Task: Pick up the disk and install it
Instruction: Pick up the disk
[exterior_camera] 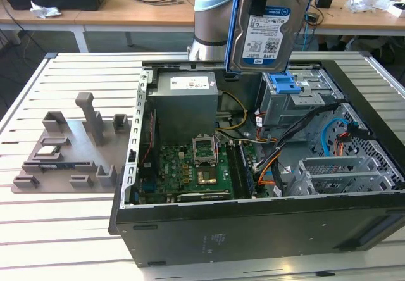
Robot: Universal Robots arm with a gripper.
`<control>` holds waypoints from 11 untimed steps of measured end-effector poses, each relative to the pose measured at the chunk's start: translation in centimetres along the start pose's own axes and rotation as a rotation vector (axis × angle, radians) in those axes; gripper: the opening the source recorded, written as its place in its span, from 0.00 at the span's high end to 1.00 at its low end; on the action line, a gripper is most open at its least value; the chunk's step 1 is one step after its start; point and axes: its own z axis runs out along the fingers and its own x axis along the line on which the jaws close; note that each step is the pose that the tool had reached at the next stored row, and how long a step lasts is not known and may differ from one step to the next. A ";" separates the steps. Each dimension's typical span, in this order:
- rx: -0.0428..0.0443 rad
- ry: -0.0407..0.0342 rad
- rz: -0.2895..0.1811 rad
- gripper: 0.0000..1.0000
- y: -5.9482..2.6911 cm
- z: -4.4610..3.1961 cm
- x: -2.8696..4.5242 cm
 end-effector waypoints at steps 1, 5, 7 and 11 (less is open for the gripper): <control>0.0000 0.0000 0.000 0.63 -0.08 0.01 0.22; 0.0000 0.0000 0.000 0.63 -0.18 0.01 1.05; 0.0000 0.0000 0.000 0.63 -0.23 -0.01 1.88; 0.0000 0.0000 0.000 0.63 -0.32 -0.04 3.41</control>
